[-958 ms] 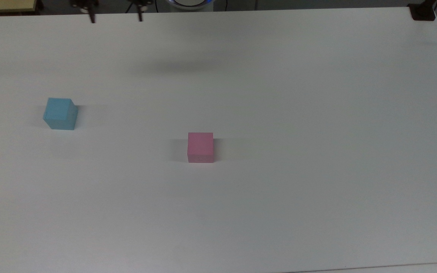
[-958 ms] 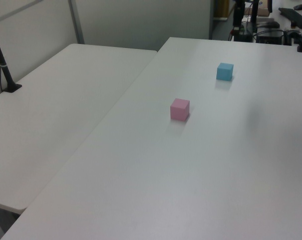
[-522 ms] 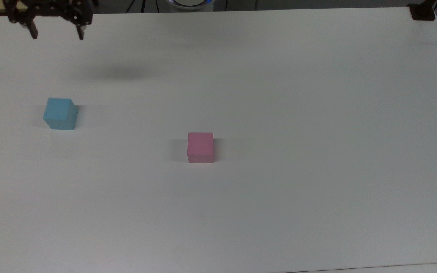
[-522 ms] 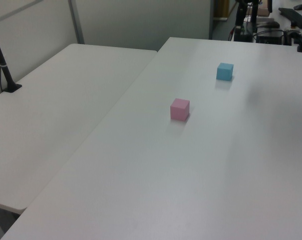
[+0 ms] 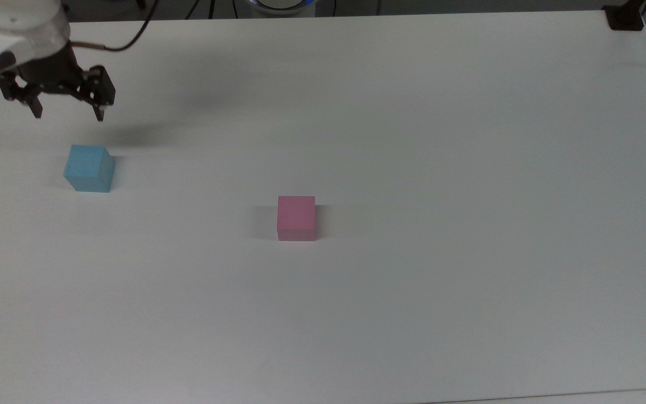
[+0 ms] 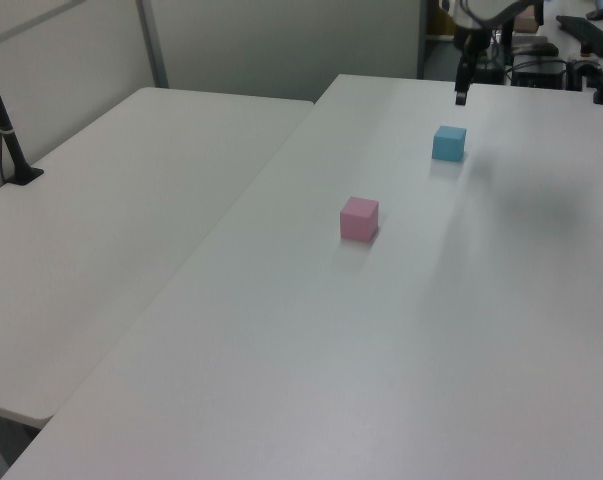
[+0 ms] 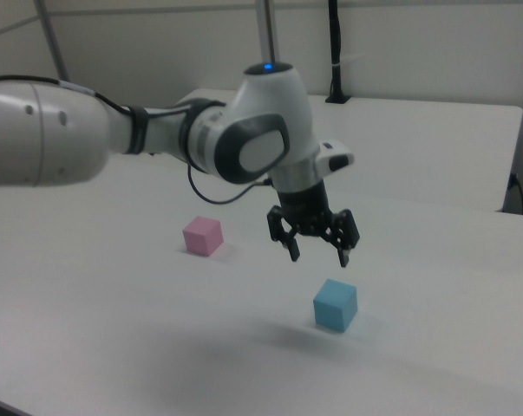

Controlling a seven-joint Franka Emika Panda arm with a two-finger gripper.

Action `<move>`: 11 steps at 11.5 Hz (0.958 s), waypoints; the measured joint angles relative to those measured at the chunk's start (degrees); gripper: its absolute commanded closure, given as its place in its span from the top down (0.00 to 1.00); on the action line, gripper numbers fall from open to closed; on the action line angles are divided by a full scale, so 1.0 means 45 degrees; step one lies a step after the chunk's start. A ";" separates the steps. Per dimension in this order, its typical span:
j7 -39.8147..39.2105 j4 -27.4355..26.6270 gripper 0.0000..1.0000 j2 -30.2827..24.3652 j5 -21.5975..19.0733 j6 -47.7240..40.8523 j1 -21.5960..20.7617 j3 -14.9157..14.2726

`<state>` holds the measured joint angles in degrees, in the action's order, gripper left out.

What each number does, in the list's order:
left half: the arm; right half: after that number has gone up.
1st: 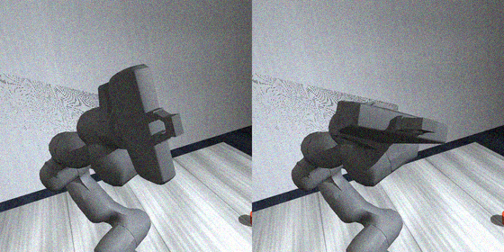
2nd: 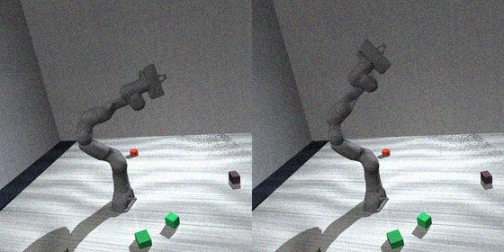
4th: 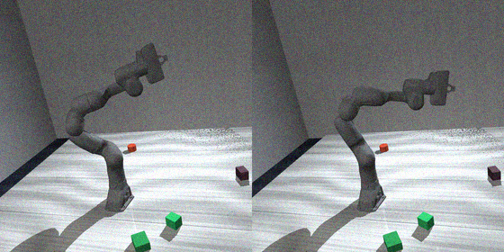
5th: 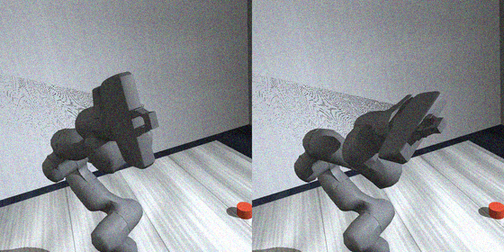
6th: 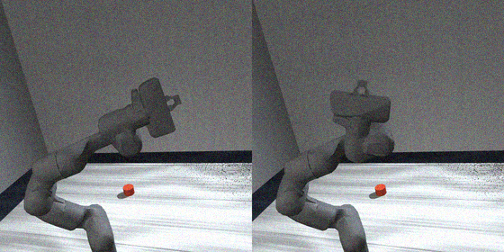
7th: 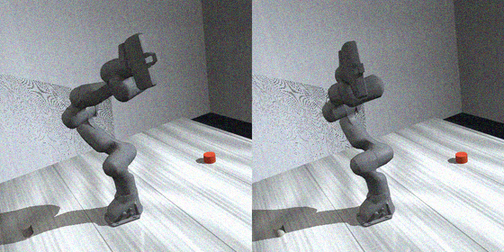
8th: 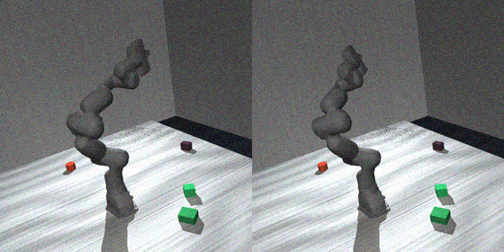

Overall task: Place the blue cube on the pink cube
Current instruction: 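Move the open gripper over the light-blue cube, then lower the gripper and close it on the light-blue cube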

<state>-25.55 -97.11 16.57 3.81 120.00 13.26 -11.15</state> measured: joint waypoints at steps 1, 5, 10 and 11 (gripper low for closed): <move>0.0160 -0.0007 1.00 0.0463 0.0000 0.0506 0.0001 0.0003; 0.0814 -0.0157 1.00 0.1752 -0.0004 0.2375 0.0177 0.0004; 0.1073 -0.0405 0.86 0.2062 -0.0005 0.2505 0.0199 0.0018; 0.1076 -0.0458 0.67 0.2146 -0.0005 0.2505 0.0199 0.0094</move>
<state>-20.71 -99.17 26.22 3.79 131.27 14.15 -10.73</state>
